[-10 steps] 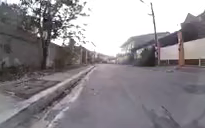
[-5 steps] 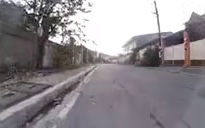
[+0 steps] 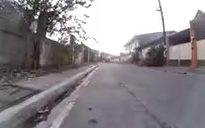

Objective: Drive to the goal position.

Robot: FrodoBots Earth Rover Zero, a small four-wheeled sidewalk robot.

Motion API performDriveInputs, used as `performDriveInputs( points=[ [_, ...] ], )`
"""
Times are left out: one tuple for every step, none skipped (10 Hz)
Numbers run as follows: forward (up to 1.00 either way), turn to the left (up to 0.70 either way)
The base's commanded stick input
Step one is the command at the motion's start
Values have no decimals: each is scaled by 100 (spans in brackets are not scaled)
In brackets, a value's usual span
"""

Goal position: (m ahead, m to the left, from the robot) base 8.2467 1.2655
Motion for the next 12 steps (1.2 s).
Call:
performDriveInputs(
  points=[
    [100, 0],
    [100, 0],
    [100, 0],
    [100, 0],
    [100, 0],
    [100, 0],
    [100, 0],
    [100, 0],
    [100, 0],
    [100, 0],
    [100, 0],
    [100, -3]
  ],
)
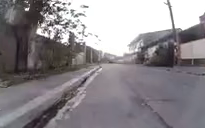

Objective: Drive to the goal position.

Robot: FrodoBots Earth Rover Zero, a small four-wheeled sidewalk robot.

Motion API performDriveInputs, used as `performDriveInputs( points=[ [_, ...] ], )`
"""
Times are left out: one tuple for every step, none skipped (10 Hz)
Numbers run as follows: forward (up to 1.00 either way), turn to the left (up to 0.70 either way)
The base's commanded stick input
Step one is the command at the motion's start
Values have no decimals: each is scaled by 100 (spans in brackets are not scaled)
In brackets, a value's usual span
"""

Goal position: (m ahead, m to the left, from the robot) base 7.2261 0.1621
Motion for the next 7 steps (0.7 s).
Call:
performDriveInputs(
  points=[
    [100, -16],
    [100, -37],
    [100, -40],
    [100, -10],
    [100, 0],
    [100, 0],
    [100, 0]
  ],
)
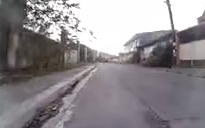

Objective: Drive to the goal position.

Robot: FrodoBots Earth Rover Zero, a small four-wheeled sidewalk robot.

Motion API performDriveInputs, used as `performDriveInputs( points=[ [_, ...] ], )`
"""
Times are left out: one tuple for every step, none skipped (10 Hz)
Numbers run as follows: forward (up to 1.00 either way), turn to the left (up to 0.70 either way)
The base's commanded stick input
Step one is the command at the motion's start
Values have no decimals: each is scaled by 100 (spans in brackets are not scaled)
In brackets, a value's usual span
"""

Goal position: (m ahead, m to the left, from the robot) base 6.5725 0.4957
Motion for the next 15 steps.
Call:
performDriveInputs(
  points=[
    [100, 0],
    [100, 0],
    [100, 0],
    [100, 0],
    [100, 0],
    [100, 0],
    [100, 0],
    [100, 0],
    [100, 0],
    [100, 0],
    [100, -5],
    [100, -16],
    [100, -40],
    [100, -40],
    [100, -40]
  ],
)
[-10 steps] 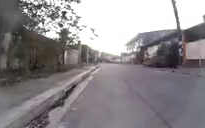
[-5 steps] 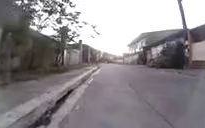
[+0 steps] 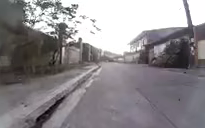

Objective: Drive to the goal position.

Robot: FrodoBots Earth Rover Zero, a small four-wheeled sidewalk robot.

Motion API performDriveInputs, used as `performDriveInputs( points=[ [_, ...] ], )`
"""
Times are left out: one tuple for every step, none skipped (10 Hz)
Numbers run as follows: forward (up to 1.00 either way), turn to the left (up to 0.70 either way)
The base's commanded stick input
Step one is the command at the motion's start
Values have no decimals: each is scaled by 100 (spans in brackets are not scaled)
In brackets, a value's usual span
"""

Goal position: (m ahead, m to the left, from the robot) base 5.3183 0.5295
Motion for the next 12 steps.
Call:
performDriveInputs(
  points=[
    [100, 0],
    [100, 0],
    [100, 0],
    [100, 0],
    [100, 0],
    [100, 0],
    [100, 0],
    [100, 0],
    [100, 0],
    [100, 0],
    [100, 0],
    [100, 0]
  ],
)
